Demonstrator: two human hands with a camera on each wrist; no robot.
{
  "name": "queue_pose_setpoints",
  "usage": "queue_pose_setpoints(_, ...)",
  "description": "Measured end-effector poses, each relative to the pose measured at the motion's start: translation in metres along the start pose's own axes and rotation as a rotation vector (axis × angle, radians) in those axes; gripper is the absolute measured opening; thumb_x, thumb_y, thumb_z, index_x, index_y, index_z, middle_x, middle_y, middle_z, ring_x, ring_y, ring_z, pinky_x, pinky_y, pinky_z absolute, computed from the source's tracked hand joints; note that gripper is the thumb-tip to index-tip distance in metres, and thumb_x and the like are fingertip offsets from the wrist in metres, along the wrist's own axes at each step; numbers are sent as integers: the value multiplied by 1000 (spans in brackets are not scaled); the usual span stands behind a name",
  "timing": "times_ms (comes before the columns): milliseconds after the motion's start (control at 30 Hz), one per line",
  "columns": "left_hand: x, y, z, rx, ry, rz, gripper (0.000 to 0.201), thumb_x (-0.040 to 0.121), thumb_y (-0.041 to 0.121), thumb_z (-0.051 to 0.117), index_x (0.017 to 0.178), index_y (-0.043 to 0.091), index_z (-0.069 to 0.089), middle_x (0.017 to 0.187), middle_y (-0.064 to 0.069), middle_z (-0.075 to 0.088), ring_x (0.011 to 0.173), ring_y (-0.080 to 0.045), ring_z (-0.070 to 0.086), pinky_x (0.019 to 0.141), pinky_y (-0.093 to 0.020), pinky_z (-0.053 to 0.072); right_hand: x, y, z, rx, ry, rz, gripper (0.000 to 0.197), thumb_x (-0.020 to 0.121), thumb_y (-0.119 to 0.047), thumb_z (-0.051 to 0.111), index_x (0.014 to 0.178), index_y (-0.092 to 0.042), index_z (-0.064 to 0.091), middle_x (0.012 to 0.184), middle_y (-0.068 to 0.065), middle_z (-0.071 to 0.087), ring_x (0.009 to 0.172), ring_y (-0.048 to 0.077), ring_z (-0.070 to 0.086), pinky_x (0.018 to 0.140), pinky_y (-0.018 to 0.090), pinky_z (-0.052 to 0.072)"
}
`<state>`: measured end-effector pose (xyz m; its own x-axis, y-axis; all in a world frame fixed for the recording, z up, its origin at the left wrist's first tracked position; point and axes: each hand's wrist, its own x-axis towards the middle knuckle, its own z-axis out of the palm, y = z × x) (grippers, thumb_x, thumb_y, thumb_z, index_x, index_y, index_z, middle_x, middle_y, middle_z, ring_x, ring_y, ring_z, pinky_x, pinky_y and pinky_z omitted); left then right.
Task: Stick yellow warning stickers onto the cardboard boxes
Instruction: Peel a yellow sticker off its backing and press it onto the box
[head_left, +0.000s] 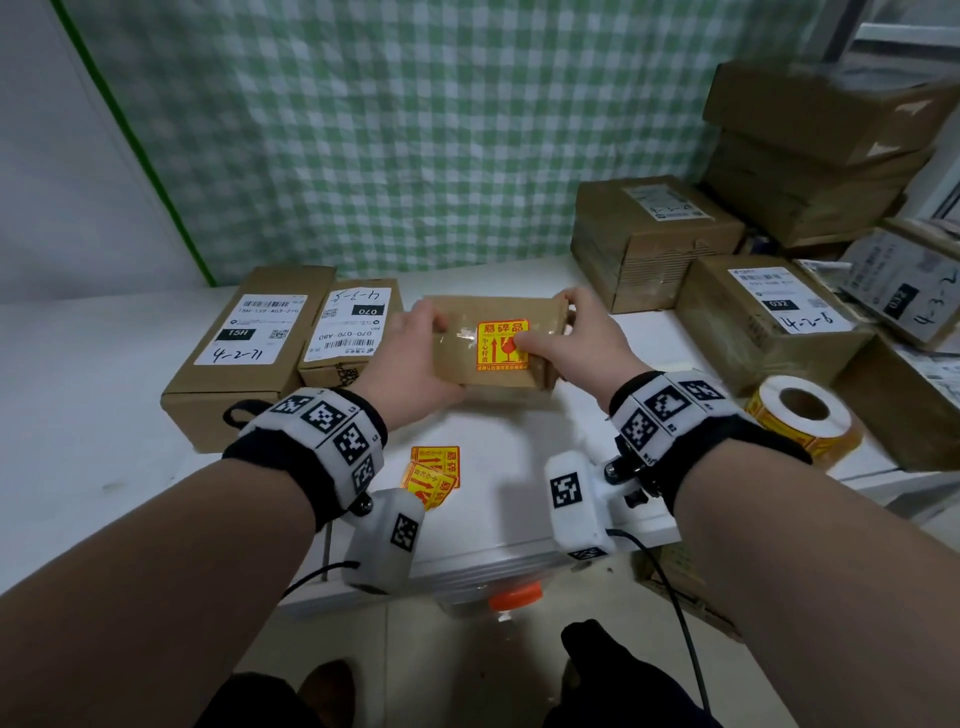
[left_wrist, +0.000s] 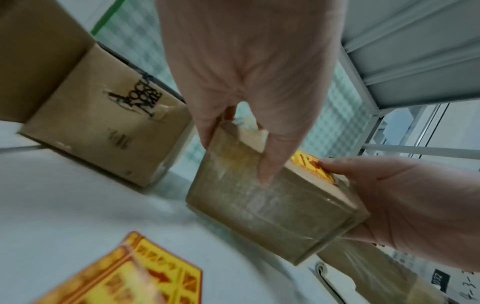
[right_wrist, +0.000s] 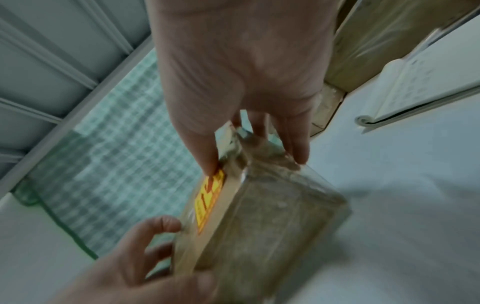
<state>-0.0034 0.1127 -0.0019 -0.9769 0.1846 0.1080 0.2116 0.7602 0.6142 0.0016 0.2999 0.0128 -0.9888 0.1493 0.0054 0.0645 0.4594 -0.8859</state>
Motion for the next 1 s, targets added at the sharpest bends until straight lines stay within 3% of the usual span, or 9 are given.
queue_pose_setpoints(67, 10, 3, 1, 64, -2, 2, 56, 69, 16, 76, 115, 14, 43, 127, -9, 36, 99, -18, 41, 82, -27, 38, 8, 1, 2, -99, 109, -91, 50, 71, -31, 75, 109, -20, 45, 107, 2, 56, 95, 22, 57, 78, 32, 46)
queue_pose_setpoints(133, 21, 3, 4, 165, -64, 18, 49, 75, 21, 73, 117, 12, 49, 135, -9, 34, 111, -22, 45, 93, -31, 40, 13, 4, 2, -254, 165, -155, 43, 72, -33, 73, 102, -21, 45, 107, 2, 51, 94, 21, 54, 77, 32, 42)
queue_pose_setpoints(233, 31, 2, 13, 254, -204, 2, 60, 84, 23, 62, 138, 12, 39, 151, -10, 21, 137, -24, 28, 109, -29, 26, 18, 10, 7, -366, 82, -172, 37, 69, -39, 74, 96, -24, 53, 105, 0, 50, 94, 19, 54, 80, 32, 45)
queue_pose_setpoints(300, 35, 1, 15, 252, -228, -5, 64, 87, 21, 58, 144, 12, 30, 153, -11, 21, 141, -23, 21, 111, -30, 22, 22, 13, 11, -428, 26, -180, 32, 67, -36, 75, 94, -26, 61, 105, -1, 51, 104, 21, 52, 85, 31, 45)
queue_pose_setpoints(500, 39, -9, 1, 233, 94, 19, 43, 86, 15, 55, 129, 14, 52, 131, -13, 52, 122, -27, 46, 100, -34, 35, 32, 14, 15, -514, -1, -122, 52, 70, -34, 76, 118, -32, 57, 140, 4, 32, 129, 29, 26, 102, 35, 31)
queue_pose_setpoints(633, 42, -24, -14, 482, 177, -126, 35, 86, 30, 49, 118, 19, 58, 120, -9, 56, 116, -32, 49, 106, -53, 29, 43, 11, 26, -590, 28, -101, 69, 65, -51, 75, 127, -33, 50, 135, 5, 33, 123, 33, 31, 99, 37, 35)
queue_pose_setpoints(767, 39, -38, -23, 506, 70, -288, 54, 81, 42, 52, 132, 26, 43, 137, -7, 41, 127, -35, 36, 106, -59, 24, 55, 4, 37, -714, 123, -49, 73, 65, -67, 68, 124, -26, 51, 131, 10, 32, 122, 35, 30, 92, 40, 39)
queue_pose_setpoints(867, 36, -45, -23, 483, 34, -294, 68, 77, 50, 54, 139, 30, 32, 147, -5, 30, 134, -34, 27, 109, -56, 22, 65, 3, 45, -763, 158, -7, 73, 69, -68, 63, 124, -23, 49, 133, 12, 29, 123, 35, 29, 91, 40, 40)
queue_pose_setpoints(1000, 34, -46, -22, 546, -39, -280, 81, 76, 65, 49, 145, 34, 19, 156, -1, 14, 142, -32, 13, 110, -63, 8, 73, 5, 52, -786, 191, 46, 77, 77, -69, 53, 136, -22, 38, 139, 15, 23, 126, 36, 28, 93, 41, 40)
